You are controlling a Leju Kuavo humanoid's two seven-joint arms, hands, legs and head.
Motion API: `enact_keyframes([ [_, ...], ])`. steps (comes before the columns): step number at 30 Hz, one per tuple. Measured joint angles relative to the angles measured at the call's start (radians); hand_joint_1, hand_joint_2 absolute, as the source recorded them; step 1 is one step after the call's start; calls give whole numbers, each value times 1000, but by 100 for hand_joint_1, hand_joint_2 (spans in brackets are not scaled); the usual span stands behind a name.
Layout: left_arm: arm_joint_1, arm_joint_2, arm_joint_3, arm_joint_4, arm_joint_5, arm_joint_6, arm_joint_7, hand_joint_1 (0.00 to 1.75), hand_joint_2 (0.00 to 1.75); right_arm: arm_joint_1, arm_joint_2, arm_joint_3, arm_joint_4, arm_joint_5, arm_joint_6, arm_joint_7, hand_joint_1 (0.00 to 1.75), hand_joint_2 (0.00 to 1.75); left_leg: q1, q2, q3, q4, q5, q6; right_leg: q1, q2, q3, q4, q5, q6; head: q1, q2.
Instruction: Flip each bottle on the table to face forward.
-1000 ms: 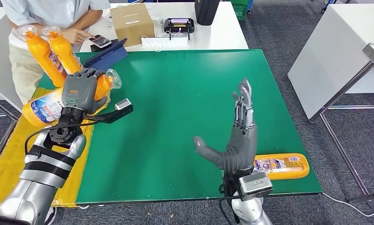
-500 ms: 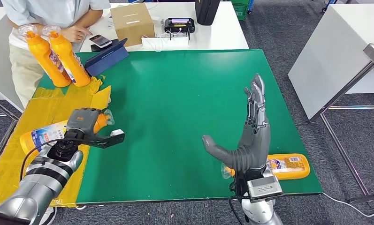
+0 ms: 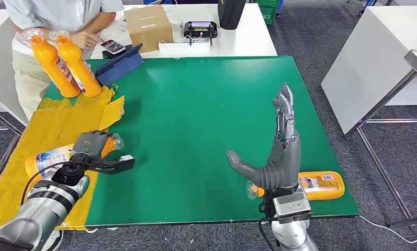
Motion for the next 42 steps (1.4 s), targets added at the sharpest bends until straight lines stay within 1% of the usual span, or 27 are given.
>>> enact_keyframes([
  [7,6,0,-19,7,0,79,29,0,175,1,-8,-2,9,22,-3,1,0,175,0,0,0,0,0,0,0,0,0,0,0,0,0,0],
  [12,16,0,-23,2,3,103,23,0,175,2,-14,-2,12,36,-4,5,0,175,0,-1,0,0,0,0,0,0,1,0,0,0,0,0],
  [16,50,2,-14,-39,7,140,8,0,175,10,-23,-6,13,63,-6,16,0,175,0,-1,0,0,0,0,0,0,0,0,0,0,0,0],
  [19,93,4,9,-95,15,187,-2,0,175,19,-29,-10,13,81,-8,23,0,175,0,0,0,0,0,0,0,0,0,0,0,0,0,0],
  [20,113,3,21,-121,26,220,-14,0,175,23,-31,-12,13,90,-11,24,0,175,0,0,0,0,0,0,0,0,-1,0,0,0,0,0],
  [22,165,-4,54,-196,80,327,-65,0,175,36,-36,-18,13,119,-23,29,0,175,0,0,-1,0,0,0,0,0,-1,0,0,0,0,0],
  [24,232,-20,100,-305,193,435,-153,0,175,53,-44,-24,13,176,-46,42,0,175,-1,0,-1,0,-1,0,-1,0,-2,0,0,0,0,0],
  [25,270,-31,123,-371,277,457,-208,0,175,62,-50,-27,13,218,-55,56,0,175,-1,0,-1,0,-2,0,-1,0,-2,0,-1,0,0,0],
  [26,311,-43,144,-442,377,453,-265,0,175,73,-59,-29,13,269,-63,76,0,175,-2,1,-1,0,-3,0,-1,0,-2,0,-1,0,0,0],
  [28,392,-65,178,-588,568,402,-365,0,175,95,-78,-35,13,365,-67,117,0,175,-2,1,-2,0,-5,0,-1,1,-3,0,-2,-1,0,0],
  [30,457,-82,207,-712,669,359,-416,0,175,114,-97,-44,13,417,-66,141,0,175,-2,1,-2,0,-5,0,-1,1,-3,-1,-2,-1,0,0],
  [32,498,-93,231,-800,693,342,-433,0,175,123,-109,-50,14,429,-66,146,0,175,-2,1,-2,0,-5,0,-1,1,-3,-1,-2,-1,0,0],
  [34,523,-101,249,-854,711,331,-447,0,175,127,-118,-52,14,440,-58,154,0,175,-1,1,-2,0,-5,0,-1,1,-3,-1,-2,-1,0,0],
  [36,546,-112,265,-900,765,310,-480,0,175,130,-130,-53,16,477,-26,181,0,175,-1,1,-2,0,-5,0,0,1,-3,0,-2,-1,0,0],
  [39,588,-133,285,-973,883,245,-529,0,175,136,-169,-53,29,588,48,249,0,175,-1,1,-2,0,-5,0,0,1,-3,0,-2,-1,0,0],
  [42,628,-157,297,-1035,994,144,-542,0,175,141,-226,-55,64,722,104,328,0,175,-2,0,-2,0,-5,0,-1,0,-3,-1,-3,0,0,0],
])
